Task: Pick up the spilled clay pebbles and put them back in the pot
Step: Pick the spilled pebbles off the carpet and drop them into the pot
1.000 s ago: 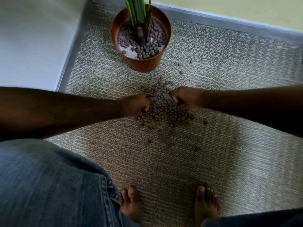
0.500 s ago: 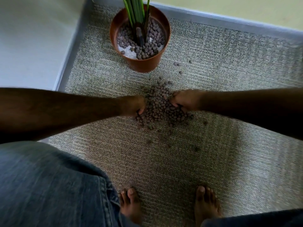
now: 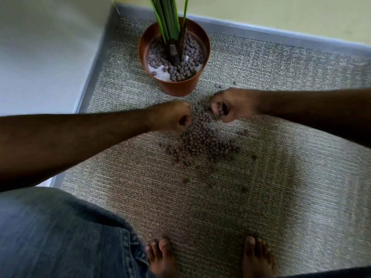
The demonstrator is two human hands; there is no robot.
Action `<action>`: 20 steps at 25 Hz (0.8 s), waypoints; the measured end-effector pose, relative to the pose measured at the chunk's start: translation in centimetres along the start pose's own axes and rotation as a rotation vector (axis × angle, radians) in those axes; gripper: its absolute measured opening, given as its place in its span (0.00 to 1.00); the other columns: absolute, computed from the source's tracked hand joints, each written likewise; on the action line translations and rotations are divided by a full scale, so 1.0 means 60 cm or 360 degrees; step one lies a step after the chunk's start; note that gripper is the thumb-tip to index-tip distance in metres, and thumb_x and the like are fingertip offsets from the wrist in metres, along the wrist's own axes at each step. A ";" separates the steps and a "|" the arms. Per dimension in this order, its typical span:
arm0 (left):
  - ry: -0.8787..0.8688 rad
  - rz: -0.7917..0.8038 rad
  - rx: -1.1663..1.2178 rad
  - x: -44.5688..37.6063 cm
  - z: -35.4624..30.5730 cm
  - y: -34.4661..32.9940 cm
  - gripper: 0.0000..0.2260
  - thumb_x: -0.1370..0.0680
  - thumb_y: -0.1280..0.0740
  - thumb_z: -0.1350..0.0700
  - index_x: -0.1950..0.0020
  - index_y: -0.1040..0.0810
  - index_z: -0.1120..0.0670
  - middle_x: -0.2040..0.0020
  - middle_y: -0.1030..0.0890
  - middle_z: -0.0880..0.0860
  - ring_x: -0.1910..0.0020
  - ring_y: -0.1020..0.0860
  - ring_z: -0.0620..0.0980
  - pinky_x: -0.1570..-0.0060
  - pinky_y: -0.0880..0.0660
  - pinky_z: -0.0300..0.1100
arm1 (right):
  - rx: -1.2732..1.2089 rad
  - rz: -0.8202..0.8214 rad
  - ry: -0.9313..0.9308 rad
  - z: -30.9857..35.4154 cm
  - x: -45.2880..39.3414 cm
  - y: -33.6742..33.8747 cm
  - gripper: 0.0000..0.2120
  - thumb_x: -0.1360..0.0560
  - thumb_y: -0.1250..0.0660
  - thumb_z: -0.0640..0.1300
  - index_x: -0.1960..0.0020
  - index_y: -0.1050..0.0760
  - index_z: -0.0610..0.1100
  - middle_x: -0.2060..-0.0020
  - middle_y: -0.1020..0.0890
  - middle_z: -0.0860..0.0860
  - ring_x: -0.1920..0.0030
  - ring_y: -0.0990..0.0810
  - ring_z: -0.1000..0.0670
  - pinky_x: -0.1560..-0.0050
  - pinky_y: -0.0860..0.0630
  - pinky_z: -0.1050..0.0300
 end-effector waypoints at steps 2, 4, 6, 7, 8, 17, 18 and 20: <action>0.0066 -0.0176 0.0052 -0.071 0.035 0.066 0.06 0.28 0.23 0.62 0.55 0.17 0.53 0.53 0.20 0.48 0.55 0.19 0.45 0.54 0.20 0.36 | -0.0176 -0.0124 0.0010 0.007 0.012 0.049 0.12 0.29 0.26 0.38 0.50 0.24 0.48 0.55 0.20 0.54 0.56 0.19 0.59 0.60 0.24 0.70; 0.0133 -0.0251 0.0342 -0.066 0.005 0.083 0.07 0.28 0.24 0.62 0.54 0.17 0.52 0.52 0.21 0.46 0.55 0.20 0.41 0.54 0.19 0.39 | -0.0274 -0.0274 0.0012 0.018 0.020 0.092 0.13 0.29 0.25 0.38 0.49 0.24 0.48 0.53 0.20 0.53 0.54 0.18 0.58 0.57 0.21 0.67; 0.0036 -0.0302 0.0482 -0.055 -0.004 0.090 0.07 0.27 0.24 0.61 0.53 0.17 0.50 0.51 0.21 0.44 0.56 0.20 0.39 0.55 0.19 0.34 | -0.0370 -0.0446 0.0005 0.022 0.020 0.132 0.13 0.29 0.25 0.37 0.47 0.24 0.45 0.52 0.20 0.53 0.54 0.18 0.57 0.55 0.21 0.63; 0.0071 -0.0353 0.0508 -0.051 0.004 0.113 0.07 0.27 0.24 0.60 0.53 0.17 0.49 0.50 0.21 0.43 0.56 0.20 0.38 0.55 0.19 0.33 | -0.0412 -0.0510 0.0003 0.026 0.015 0.149 0.14 0.29 0.25 0.37 0.47 0.24 0.43 0.53 0.20 0.54 0.54 0.18 0.58 0.55 0.22 0.64; 0.0097 -0.0416 0.0562 -0.053 0.024 0.133 0.08 0.28 0.23 0.59 0.53 0.17 0.48 0.50 0.21 0.43 0.57 0.20 0.38 0.55 0.19 0.32 | -0.0448 -0.0554 0.0029 0.033 0.007 0.162 0.14 0.29 0.25 0.36 0.47 0.24 0.42 0.54 0.21 0.55 0.56 0.19 0.58 0.57 0.22 0.64; 0.0124 -0.0784 0.0147 -0.037 0.102 0.150 0.09 0.25 0.26 0.63 0.46 0.16 0.55 0.44 0.23 0.49 0.53 0.23 0.37 0.48 0.20 0.34 | -0.0147 -0.0752 0.0168 0.084 -0.102 0.161 0.12 0.25 0.30 0.41 0.42 0.24 0.44 0.48 0.22 0.53 0.47 0.22 0.54 0.54 0.26 0.68; 0.0098 -0.0787 0.0070 -0.037 0.102 0.142 0.12 0.25 0.27 0.62 0.42 0.17 0.56 0.41 0.23 0.52 0.46 0.24 0.40 0.41 0.23 0.33 | -0.0031 -0.0723 0.0193 0.082 -0.107 0.158 0.12 0.23 0.32 0.41 0.40 0.25 0.45 0.47 0.23 0.53 0.46 0.24 0.53 0.55 0.29 0.69; 0.0081 -0.0730 -0.0107 -0.032 0.100 0.127 0.16 0.24 0.29 0.60 0.36 0.19 0.56 0.35 0.23 0.56 0.34 0.26 0.50 0.31 0.27 0.44 | 0.0074 -0.0706 0.0187 0.079 -0.103 0.160 0.12 0.22 0.35 0.38 0.40 0.25 0.46 0.46 0.23 0.52 0.46 0.25 0.53 0.52 0.29 0.65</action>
Point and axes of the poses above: each hand's wrist, its own x-axis away from the middle knuckle, its own y-axis out of the back of the hand, z = x × y, the point moved 1 cm from there along -x, towards the middle knuckle
